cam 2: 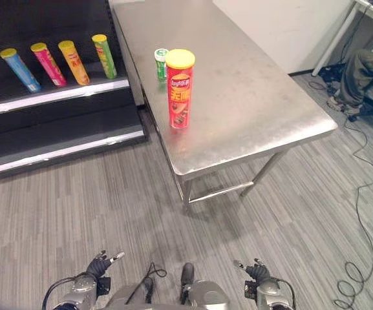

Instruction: Put the goods on the table back onto the shelves and tidy them up.

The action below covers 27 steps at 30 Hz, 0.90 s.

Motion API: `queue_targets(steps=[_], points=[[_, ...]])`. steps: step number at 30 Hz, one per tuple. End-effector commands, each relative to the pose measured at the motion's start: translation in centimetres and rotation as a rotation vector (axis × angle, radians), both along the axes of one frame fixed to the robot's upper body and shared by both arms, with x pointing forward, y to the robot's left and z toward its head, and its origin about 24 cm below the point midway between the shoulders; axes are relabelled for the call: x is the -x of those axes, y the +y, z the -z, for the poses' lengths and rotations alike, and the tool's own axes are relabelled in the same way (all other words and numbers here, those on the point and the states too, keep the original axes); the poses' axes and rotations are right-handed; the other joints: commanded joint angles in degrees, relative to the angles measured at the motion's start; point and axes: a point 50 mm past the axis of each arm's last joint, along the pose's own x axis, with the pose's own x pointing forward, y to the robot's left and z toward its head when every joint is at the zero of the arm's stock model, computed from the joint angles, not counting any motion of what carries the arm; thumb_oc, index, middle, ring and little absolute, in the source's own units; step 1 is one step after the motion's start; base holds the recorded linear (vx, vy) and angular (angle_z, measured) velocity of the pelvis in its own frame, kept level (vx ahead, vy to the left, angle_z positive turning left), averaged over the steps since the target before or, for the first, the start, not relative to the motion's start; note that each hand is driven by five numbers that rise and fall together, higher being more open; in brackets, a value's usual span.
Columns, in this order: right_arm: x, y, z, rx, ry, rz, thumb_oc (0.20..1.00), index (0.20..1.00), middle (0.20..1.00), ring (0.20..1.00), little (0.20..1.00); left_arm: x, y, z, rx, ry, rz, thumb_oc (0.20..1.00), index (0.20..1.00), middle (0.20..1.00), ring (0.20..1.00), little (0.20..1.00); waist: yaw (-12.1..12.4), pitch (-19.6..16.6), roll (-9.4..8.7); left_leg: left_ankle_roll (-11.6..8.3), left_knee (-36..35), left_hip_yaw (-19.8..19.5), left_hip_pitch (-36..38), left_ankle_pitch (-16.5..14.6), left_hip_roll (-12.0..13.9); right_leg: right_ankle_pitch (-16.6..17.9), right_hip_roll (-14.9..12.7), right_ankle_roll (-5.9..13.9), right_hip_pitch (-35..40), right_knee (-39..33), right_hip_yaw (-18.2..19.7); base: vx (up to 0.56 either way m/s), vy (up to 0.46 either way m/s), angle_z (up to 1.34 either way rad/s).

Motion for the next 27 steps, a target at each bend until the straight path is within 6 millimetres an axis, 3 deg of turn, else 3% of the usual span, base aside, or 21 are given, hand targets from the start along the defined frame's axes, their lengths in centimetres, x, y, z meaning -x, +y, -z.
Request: queue_targets(steps=[1, 3, 4, 8, 9, 10, 13, 14, 15, 16, 17, 18, 19, 21, 22, 23, 24, 26, 27], points=[[-0.3, -2.3, -0.9, 0.063, -0.030, 0.027, 1.000, 1.000, 1.000, 1.000, 1.000, -1.2, -0.2, -0.7, -0.001, -0.076, -0.011, 1.000, 1.000, 1.000, 1.000, 1.000, 0.1, 1.1, -0.46, 0.94, -0.8, 4.3, 2.8, -0.2, 3.9, -8.9, -3.9, 7.67, 0.7, 5.0, 3.1, 0.22, 0.141, 0.00], [-0.3, -2.8, -1.1, 0.075, -0.036, 0.043, 1.000, 1.000, 1.000, 1.000, 1.000, -1.5, -0.2, -0.9, -0.012, -0.090, -0.004, 1.000, 1.000, 1.000, 1.000, 1.000, 0.1, 0.6, -0.06, -0.67, -11.6, 4.5, -1.1, 0.4, 7.8, -10.7, -6.1, 8.95, 1.4, 5.0, 3.5, 0.23, 0.235, 0.05], [-0.3, -2.8, -1.1, 0.075, -0.036, 0.043, 1.000, 1.000, 1.000, 1.000, 1.000, -1.5, -0.2, -0.9, -0.012, -0.089, -0.004, 1.000, 1.000, 1.000, 1.000, 1.000, 0.2, 0.6, -0.11, -0.68, -11.7, 4.6, -0.9, 0.5, 7.7, -10.7, -6.1, 8.94, 1.5, 5.0, 3.6, 0.21, 0.235, 0.09], [-0.2, -3.2, -1.2, 0.101, -0.029, 0.023, 1.000, 1.000, 1.000, 1.000, 1.000, -2.0, 0.1, -1.2, -0.027, -0.115, -0.007, 1.000, 1.000, 1.000, 1.000, 1.000, 0.9, 0.6, 1.23, -4.26, -20.6, -0.5, -4.8, 8.1, 11.3, -12.0, -8.3, 10.97, 4.4, 4.4, 5.5, 0.24, 0.282, -0.01], [-0.2, -3.3, -1.2, 0.112, -0.023, 0.017, 1.000, 1.000, 1.000, 1.000, 1.000, -1.8, 0.3, -1.2, -0.041, -0.106, -0.005, 1.000, 1.000, 1.000, 1.000, 1.000, 1.2, 0.7, 1.17, -5.22, -19.6, -1.3, -6.4, 9.1, 11.7, -12.2, -9.3, 11.54, 5.1, 4.5, 5.4, 0.26, 0.369, -0.19], [-0.2, -3.1, -1.2, 0.109, -0.019, -0.002, 1.000, 1.000, 1.000, 1.000, 1.000, -1.9, 0.3, -1.2, -0.036, -0.109, 0.000, 1.000, 1.000, 1.000, 1.000, 1.000, 0.9, 0.3, 1.54, -5.22, -20.7, -2.0, -4.8, 7.6, 12.0, -11.7, -10.3, 12.11, 4.7, 5.0, 7.0, 0.24, 0.383, -0.25], [0.0, -3.0, -1.0, 0.096, -0.007, -0.017, 1.000, 1.000, 1.000, 1.000, 1.000, -1.7, 0.4, -1.1, -0.041, -0.100, 0.012, 1.000, 1.000, 1.000, 1.000, 1.000, 0.6, -1.2, 1.84, -5.30, -20.8, 0.7, -1.8, 5.2, 10.4, -8.4, -15.2, 14.70, 5.6, 5.0, 7.2, 0.24, 0.432, -0.33], [0.1, -3.0, -1.0, 0.096, -0.007, -0.016, 1.000, 1.000, 1.000, 1.000, 1.000, -1.7, 0.4, -1.1, -0.041, -0.099, 0.012, 1.000, 1.000, 1.000, 1.000, 1.000, 0.7, -1.1, 1.77, -5.27, -20.8, 0.8, -1.7, 5.1, 10.3, -8.4, -15.3, 14.74, 5.6, 4.9, 7.2, 0.16, 0.432, -0.26], [-0.3, -2.7, -1.1, 0.089, -0.019, -0.020, 1.000, 1.000, 1.000, 1.000, 1.000, -2.1, 1.1, -1.5, -0.067, -0.108, 0.023, 1.000, 1.000, 1.000, 1.000, 1.000, 0.4, -1.8, 1.08, -3.88, -21.4, 2.4, -0.4, 3.6, 8.2, -4.9, -17.8, 15.63, 3.5, 6.2, 8.7, 0.08, 0.250, -0.31], [-0.3, -2.7, -1.1, 0.089, -0.019, -0.019, 1.000, 1.000, 1.000, 1.000, 1.000, -2.1, 1.1, -1.5, -0.068, -0.108, 0.023, 1.000, 1.000, 1.000, 1.000, 1.000, 0.5, -1.8, 1.02, -3.85, -21.4, 2.5, -0.3, 3.6, 8.2, -4.9, -17.8, 15.67, 3.4, 6.2, 8.8, 0.12, 0.483, -0.32], [-1.3, -2.4, -1.6, 0.088, -0.068, -0.036, 1.000, 1.000, 1.000, 1.000, 1.000, -2.3, 2.1, -1.9, -0.091, -0.118, 0.020, 1.000, 1.000, 1.000, 1.000, 1.000, 0.2, -1.9, 0.31, -1.89, -21.0, 4.5, 0.2, 1.9, 6.0, 0.0, -20.3, 16.55, 1.2, 8.1, 9.3, 0.05, 0.439, -0.31], [-2.5, -2.1, -2.4, 0.088, -0.137, -0.045, 1.000, 1.000, 1.000, 1.000, 1.000, -2.4, 3.1, -2.3, -0.110, -0.131, -0.004, 1.000, 1.000, 1.000, 1.000, 1.000, -0.1, -1.4, 0.44, -0.40, -20.4, 6.3, 0.6, 0.6, 5.0, 2.3, -21.6, 15.67, -1.5, 11.2, 9.0, 0.04, 0.511, -0.21], [-3.1, -2.2, -2.9, 0.100, -0.174, -0.049, 1.000, 1.000, 1.000, 1.000, 1.000, -2.4, 3.4, -2.4, -0.116, -0.135, -0.019, 1.000, 1.000, 1.000, 1.000, 1.000, -0.2, -1.1, 0.80, 0.13, -20.1, 7.4, 0.7, 0.0, 5.2, 1.5, -21.4, 15.14, -2.5, 12.3, 8.0, 0.02, 0.356, -0.31], [-4.5, -2.4, -4.7, 0.132, -0.283, -0.070, 1.000, 1.000, 1.000, 1.000, 1.000, -2.0, 4.0, -2.5, -0.127, -0.136, -0.034, 1.000, 1.000, 1.000, 1.000, 1.000, -1.2, -0.8, 1.24, 0.74, -20.8, 8.8, 2.0, -0.2, 5.4, -1.4, -17.4, 14.27, -4.8, 13.1, 7.8, 0.04, 0.164, -0.58], [-4.5, -2.4, -4.7, 0.132, -0.283, -0.070, 1.000, 1.000, 1.000, 1.000, 1.000, -2.0, 4.0, -2.5, -0.127, -0.136, -0.034, 1.000, 1.000, 1.000, 1.000, 1.000, -1.2, -0.9, 1.26, 0.74, -20.9, 8.7, 1.8, -0.1, 5.4, -1.3, -17.4, 14.27, -5.0, 13.0, 7.8, 0.03, 0.104, -0.42], [-5.2, -3.1, -6.4, 0.175, -0.379, -0.078, 1.000, 1.000, 1.000, 1.000, 1.000, -1.7, 4.3, -2.5, -0.142, -0.129, -0.036, 1.000, 1.000, 1.000, 1.000, 1.000, -2.6, -0.9, 0.98, 1.08, -21.8, 9.6, 2.8, -0.3, 5.1, -3.7, -12.1, 14.03, -6.2, 9.7, 7.9, -0.02, 0.044, -0.09], [-5.6, -3.5, -7.4, 0.211, -0.429, -0.080, 1.000, 1.000, 1.000, 1.000, 1.000, -1.5, 4.4, -2.4, -0.145, -0.122, -0.055, 1.000, 1.000, 1.000, 1.000, 1.000, -3.0, -0.9, 1.18, 1.19, -21.4, 9.5, 1.8, -0.3, 5.0, -4.1, -11.6, 15.09, -6.2, 8.4, 9.1, 0.02, 0.069, -0.18], [-5.0, -4.1, -8.9, 0.247, -0.500, -0.084, 1.000, 1.000, 1.000, 1.000, 1.000, -1.6, 4.0, -2.3, -0.133, -0.126, -0.047, 1.000, 1.000, 1.000, 1.000, 1.000, -4.8, -0.6, 0.66, 1.47, -21.1, 9.0, 2.5, -0.7, 4.3, -5.1, -8.4, 14.43, -6.4, 7.8, 15.6, 0.08, 0.043, -0.06], [-5.5, -4.4, -10.1, 0.278, -0.557, -0.089, 1.000, 1.000, 1.000, 1.000, 1.000, -1.6, 3.9, -2.3, -0.129, -0.130, -0.058, 1.000, 1.000, 1.000, 1.000, 1.000, -4.8, -0.5, 0.45, 1.33, -21.0, 9.5, 3.1, -1.1, 4.3, -4.7, -8.9, 14.44, -5.6, 6.6, 15.2, 0.08, 0.011, 0.30]])
